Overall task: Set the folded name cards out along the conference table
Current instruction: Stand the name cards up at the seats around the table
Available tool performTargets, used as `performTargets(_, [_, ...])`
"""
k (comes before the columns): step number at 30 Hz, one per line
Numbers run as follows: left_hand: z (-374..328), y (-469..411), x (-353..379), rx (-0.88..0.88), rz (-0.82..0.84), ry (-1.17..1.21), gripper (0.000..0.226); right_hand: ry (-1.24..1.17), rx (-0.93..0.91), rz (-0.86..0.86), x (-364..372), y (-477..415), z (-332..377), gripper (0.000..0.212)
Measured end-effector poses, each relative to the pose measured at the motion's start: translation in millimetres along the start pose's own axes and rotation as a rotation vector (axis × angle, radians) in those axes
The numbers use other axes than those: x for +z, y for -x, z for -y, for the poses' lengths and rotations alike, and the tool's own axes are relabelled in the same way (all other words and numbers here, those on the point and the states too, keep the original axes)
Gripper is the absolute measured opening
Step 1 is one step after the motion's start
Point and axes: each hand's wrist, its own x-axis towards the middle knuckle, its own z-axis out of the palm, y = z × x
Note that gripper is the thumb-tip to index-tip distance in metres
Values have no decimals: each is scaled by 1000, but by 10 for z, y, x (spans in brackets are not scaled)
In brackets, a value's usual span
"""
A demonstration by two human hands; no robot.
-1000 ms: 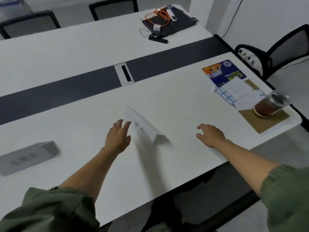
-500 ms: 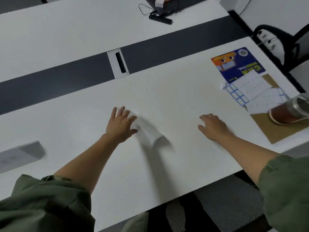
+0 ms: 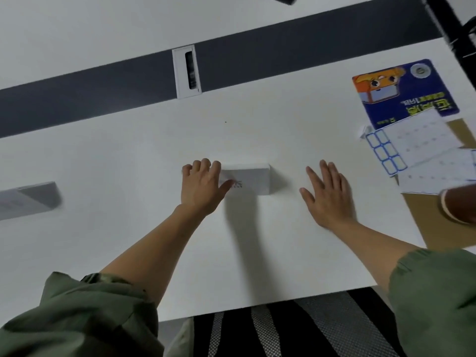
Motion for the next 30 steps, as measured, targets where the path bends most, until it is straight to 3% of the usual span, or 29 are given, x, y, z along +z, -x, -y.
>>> performTargets(19, [-275,-498,-9,-80,-25,95,51,6,-23,-50,98,-52,-99,65])
performTargets(26, [-294,-74,-198,-142,-97,171,50,-7,-15,-20,75,-53,-83,64])
performTargets(30, [-169,433,-338,-238,-19,253,39,6,3,84,16,-73,-42,64])
